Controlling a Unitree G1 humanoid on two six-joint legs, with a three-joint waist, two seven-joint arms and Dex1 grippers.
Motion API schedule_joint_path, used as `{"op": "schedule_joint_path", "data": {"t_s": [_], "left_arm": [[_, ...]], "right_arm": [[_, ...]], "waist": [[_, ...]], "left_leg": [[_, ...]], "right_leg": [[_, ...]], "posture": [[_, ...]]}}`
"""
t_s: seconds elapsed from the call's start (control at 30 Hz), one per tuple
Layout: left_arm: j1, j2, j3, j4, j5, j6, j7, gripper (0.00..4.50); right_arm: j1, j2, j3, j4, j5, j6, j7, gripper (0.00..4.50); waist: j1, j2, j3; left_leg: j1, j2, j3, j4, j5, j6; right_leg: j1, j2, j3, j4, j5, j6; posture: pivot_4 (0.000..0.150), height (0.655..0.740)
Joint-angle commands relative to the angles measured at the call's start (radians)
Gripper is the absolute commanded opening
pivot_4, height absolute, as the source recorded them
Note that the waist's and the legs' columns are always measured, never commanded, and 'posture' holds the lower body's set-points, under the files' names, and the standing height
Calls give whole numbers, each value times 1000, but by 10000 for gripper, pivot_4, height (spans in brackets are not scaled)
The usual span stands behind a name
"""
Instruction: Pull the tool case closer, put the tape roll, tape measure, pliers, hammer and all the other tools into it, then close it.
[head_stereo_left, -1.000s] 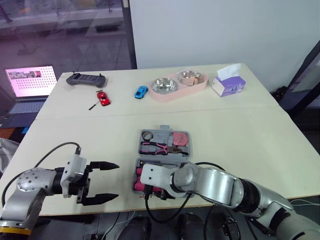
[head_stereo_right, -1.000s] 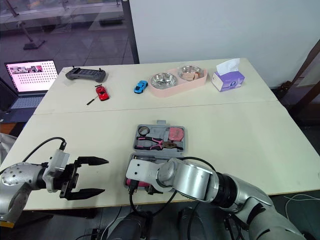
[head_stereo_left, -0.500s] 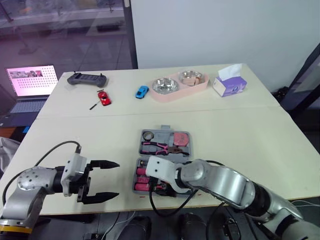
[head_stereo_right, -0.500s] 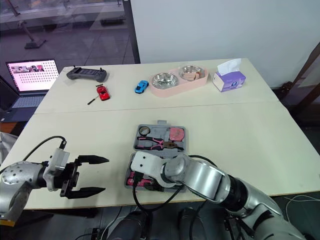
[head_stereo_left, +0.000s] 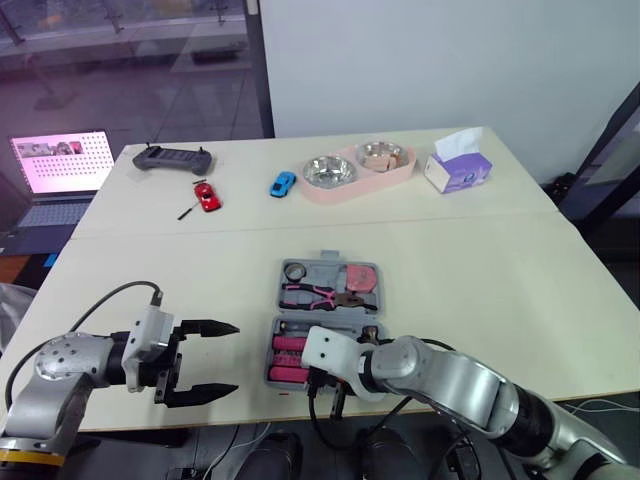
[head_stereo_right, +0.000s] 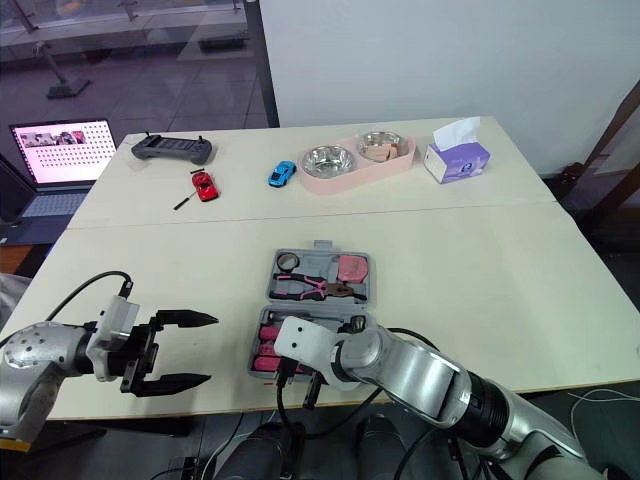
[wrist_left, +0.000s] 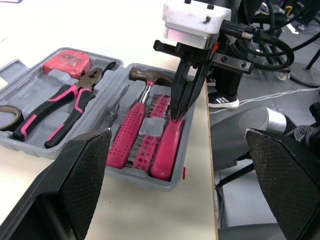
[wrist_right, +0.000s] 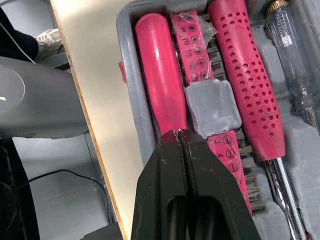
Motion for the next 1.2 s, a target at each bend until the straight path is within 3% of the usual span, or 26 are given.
{"op": "schedule_joint_path", "data": {"t_s": [0.03, 0.47, 0.67, 0.87, 1.07, 1.2], "left_arm": [[-1, 4, 14, -14, -10, -2, 2, 45000], [8, 6, 15, -21, -10, -2, 1, 45000], [4, 4, 13, -16, -8, -5, 2, 45000], [-40, -9, -7, 25, 9, -1, 15, 45000], [-160, -64, -58, 147, 99, 3, 117, 45000], [-247, -116, -90, 230, 151, -2, 185, 45000]], "right_arm": [[23, -5, 37, 39, -24, 4, 2, 327], [65, 7, 43, 81, -10, 96, 25, 327], [39, 19, 19, 81, -19, 48, 43, 327], [26, -33, -199, -48, -15, -225, 129, 327], [119, -126, -554, -67, 112, -228, 225, 327], [201, -260, -573, 41, 11, -293, 229, 327]], "waist": [[0, -1, -1], [1, -8, -9], [1, -9, -11], [2, -8, -9], [24, -10, -9], [27, -10, -8]], "left_leg": [[0, 0, 0, 0, 0, 0], [2, 0, 0, 0, 0, 0], [2, 0, 0, -1, 0, 0], [0, 0, 0, 0, 0, 0], [0, 0, 0, -1, 0, 0], [-1, 0, 0, -1, 0, 0]], "right_leg": [[0, 0, 0, 0, 0, 0], [1, 0, 0, 0, 0, 0], [1, 0, 0, 0, 0, 0], [0, 0, 0, 0, 0, 0], [1, 1, -1, -3, 1, 2], [2, 1, -2, -6, 2, 3]], "posture": [[1500, 7370], [1500, 7370], [1500, 7370], [1500, 7370], [1500, 7370], [1500, 7370]]}}
